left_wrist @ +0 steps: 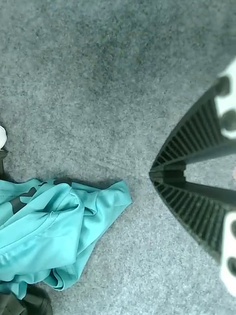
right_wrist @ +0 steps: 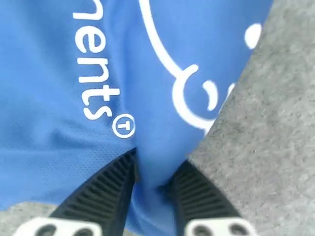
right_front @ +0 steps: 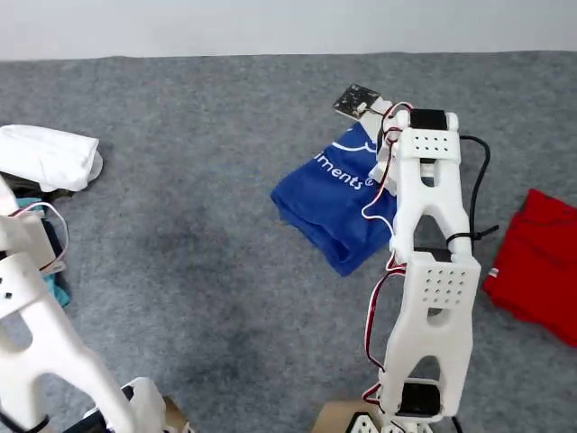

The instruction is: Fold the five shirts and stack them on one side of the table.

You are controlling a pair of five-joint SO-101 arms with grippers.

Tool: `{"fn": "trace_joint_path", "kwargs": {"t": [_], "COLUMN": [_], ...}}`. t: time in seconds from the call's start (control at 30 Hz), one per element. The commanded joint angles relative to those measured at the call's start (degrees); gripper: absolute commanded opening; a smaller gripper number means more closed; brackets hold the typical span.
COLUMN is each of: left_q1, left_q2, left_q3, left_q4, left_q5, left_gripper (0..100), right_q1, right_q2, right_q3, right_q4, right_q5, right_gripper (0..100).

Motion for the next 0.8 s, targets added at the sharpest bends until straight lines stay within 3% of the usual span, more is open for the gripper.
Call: {"fn": "trace_joint_path", "kwargs": {"t": [0.0, 0.33, 0.47, 0.6, 0.77], "left_q1": [0.26, 0.26, 0.26, 0.26, 0.26], "left_q2": [-0.97, -0.97, -0.97, -0.97, -1.05], "left_q3": [-0.22, -0.22, -0.22, -0.22, -0.22], "left_q4": [0.18, 0.09, 0.09, 0.09, 0.09], "left_q5": [-0.35, -0.35, -0.35, -0.35, -0.35], "left_gripper": [0, 0, 0, 0, 0], "right_q1": [1.80, 0.40, -1.89, -3.65, -4.70], "right_q2": [-2.33, -7.60, -8.04, -8.31, -8.40], "right_q3": [-3.16, -8.00, -8.00, -8.18, -9.76], "right_q4": [0.13, 1.27, 4.00, 4.18, 7.08], "right_q5": [-7.12, -23.47, -29.54, -42.02, -59.08], "right_gripper": [23.3, 25.5, 16.5, 0.5, 1.9]}}
